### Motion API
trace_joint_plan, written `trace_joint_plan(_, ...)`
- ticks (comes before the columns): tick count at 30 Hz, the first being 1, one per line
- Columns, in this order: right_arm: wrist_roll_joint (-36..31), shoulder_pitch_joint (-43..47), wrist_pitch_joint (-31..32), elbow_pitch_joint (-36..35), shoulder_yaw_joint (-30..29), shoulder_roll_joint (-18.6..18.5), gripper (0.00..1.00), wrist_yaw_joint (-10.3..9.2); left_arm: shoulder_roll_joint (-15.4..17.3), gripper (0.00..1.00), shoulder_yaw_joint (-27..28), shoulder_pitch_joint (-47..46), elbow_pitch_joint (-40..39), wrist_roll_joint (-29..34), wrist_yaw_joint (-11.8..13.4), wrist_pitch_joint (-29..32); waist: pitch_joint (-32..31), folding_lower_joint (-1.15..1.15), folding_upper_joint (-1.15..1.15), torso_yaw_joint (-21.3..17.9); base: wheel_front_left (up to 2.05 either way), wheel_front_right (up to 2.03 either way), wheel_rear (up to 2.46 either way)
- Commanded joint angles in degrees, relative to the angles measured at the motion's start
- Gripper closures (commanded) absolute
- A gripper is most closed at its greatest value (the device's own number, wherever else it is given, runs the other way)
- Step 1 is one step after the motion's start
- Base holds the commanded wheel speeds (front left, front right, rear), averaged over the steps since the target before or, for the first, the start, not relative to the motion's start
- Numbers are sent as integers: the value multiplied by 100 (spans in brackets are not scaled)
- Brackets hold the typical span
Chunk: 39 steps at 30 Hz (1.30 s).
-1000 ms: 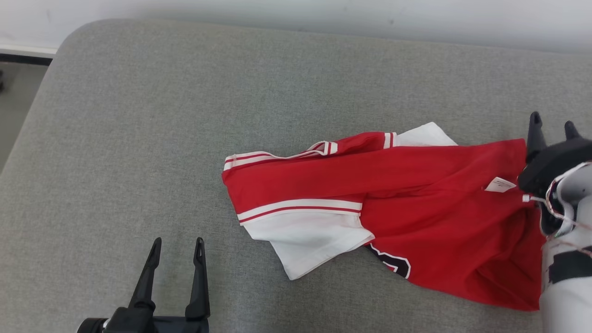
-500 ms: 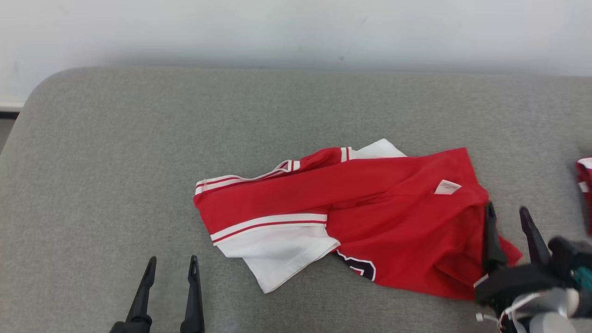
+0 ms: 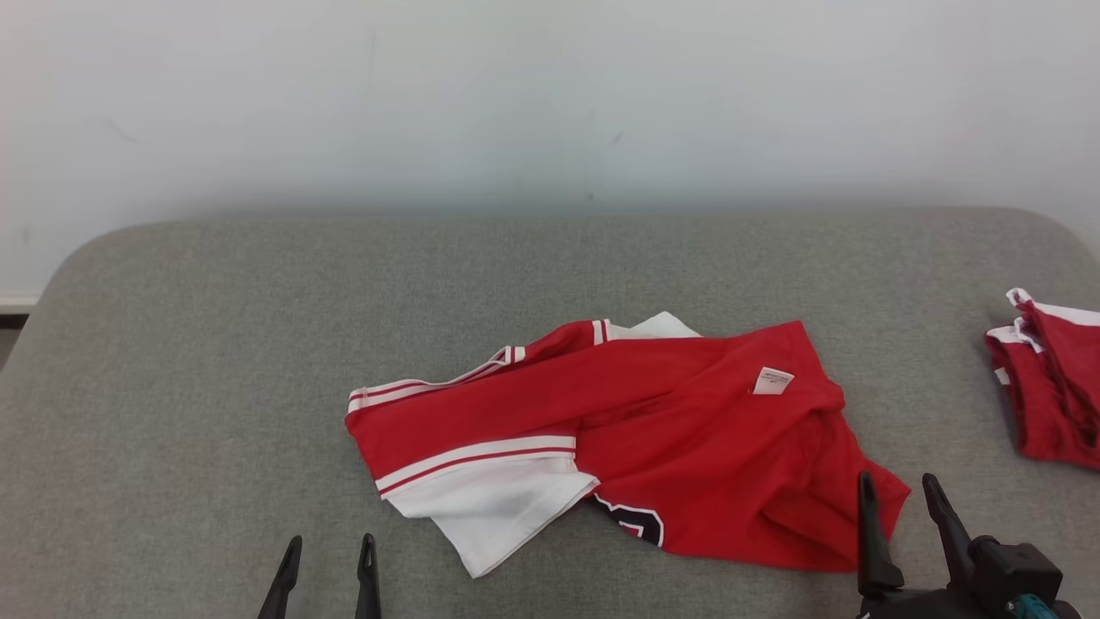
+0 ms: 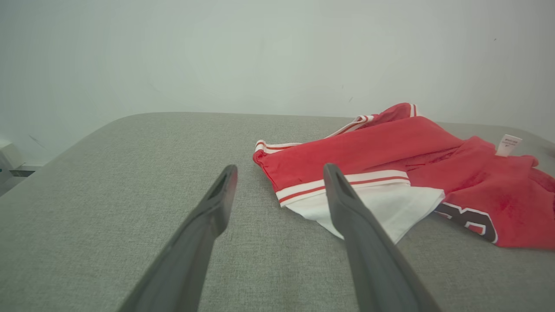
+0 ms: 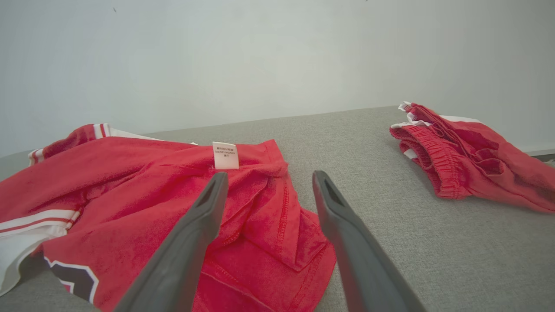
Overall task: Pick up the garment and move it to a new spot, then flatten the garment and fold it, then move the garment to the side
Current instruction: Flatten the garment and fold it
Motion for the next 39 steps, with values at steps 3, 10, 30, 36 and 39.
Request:
trace_joint_plan(3,57,71,6,7,104,15,0,-15,-2,0,-1,92,82,-26,16,-18,-183,1,1,-101,0,0,0)
trace_joint_plan(10,123,11,21,-21,148,18,0,-15,-2,0,-27,73,193,-91,27,-18,-209,1,1,-148,0,0,0)
trace_joint_plan(30,125,45,66,-79,301,18,0,-15,-2,0,-95,21,418,-360,-63,-18,-184,1,1,-231,0,0,0)
trace_joint_plan(36,89,9,142,-147,319,19,0,-15,-1,0,-687,-546,1296,-1299,-255,573,-164,1,1,-230,0,0,0)
trace_joint_plan(39,101,-48,176,-168,376,18,0,-15,0,0,-922,-940,1804,-1668,-101,1009,-146,1,1,-288,0,0,0)
